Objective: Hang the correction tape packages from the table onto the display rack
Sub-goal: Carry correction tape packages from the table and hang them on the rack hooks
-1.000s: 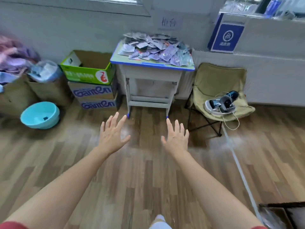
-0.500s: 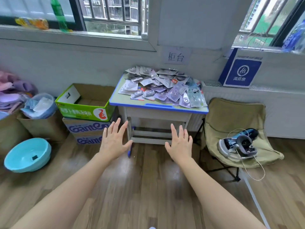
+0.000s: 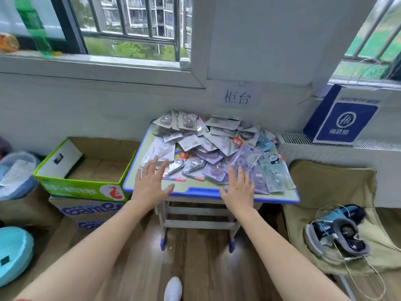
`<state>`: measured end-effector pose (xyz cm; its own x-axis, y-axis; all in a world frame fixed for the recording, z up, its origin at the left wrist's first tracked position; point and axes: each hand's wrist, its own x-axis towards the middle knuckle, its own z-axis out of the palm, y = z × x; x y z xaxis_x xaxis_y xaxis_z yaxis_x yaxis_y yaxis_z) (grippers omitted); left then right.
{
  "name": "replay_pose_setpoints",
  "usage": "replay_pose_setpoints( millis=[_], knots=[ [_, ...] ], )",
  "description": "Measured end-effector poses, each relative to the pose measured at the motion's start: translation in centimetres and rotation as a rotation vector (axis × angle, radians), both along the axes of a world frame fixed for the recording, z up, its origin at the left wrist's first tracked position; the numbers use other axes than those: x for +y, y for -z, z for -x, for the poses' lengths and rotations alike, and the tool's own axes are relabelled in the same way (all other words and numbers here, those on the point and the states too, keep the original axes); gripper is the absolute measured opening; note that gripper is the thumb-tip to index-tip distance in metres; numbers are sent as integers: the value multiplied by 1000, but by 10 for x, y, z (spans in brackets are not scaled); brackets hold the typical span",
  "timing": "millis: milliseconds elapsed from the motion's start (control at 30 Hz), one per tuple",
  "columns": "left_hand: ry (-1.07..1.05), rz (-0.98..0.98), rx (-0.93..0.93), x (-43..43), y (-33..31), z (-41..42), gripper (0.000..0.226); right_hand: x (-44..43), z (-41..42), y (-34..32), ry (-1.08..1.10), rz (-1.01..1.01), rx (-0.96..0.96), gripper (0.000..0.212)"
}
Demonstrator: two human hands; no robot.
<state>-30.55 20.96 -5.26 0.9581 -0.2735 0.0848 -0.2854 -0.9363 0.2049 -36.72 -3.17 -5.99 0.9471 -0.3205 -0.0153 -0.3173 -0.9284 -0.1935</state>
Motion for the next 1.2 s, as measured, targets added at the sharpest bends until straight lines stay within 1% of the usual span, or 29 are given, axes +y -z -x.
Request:
replay_pose_setpoints(
  millis=[233, 367, 467, 633, 800, 933, 1033, 1100, 1200],
  knots=[
    [67, 30, -11, -40, -13, -141, 76, -32, -122, -17, 90, -43, -17, 77],
    [88, 58, 32, -67, -3, -190, 77, -60, -172, -16, 125, -51, -17, 74],
    [76, 28, 56, -85, 7, -226, 79, -84, -211, -13, 131, -63, -2, 73],
    [15, 2, 92, -120, 19, -284, 79, -125, -276, -8, 63, -117, 7, 75],
    [-43, 15, 186, -155, 28, -329, 82, -166, -339, -7, -62, -95, 47, 77],
    [-97, -20, 236, -170, 40, -349, 83, -189, -380, -3, -177, -99, 138, 79],
    [-133, -47, 262, -174, 48, -359, 77, -197, -401, 5, -282, -73, 226, 83],
    [-162, -53, 246, -175, 52, -363, 70, -200, -409, 10, -320, -80, 232, 82],
    [-186, -19, 218, -177, 55, -367, 62, -203, -417, 17, -333, -154, 219, 76]
  ],
)
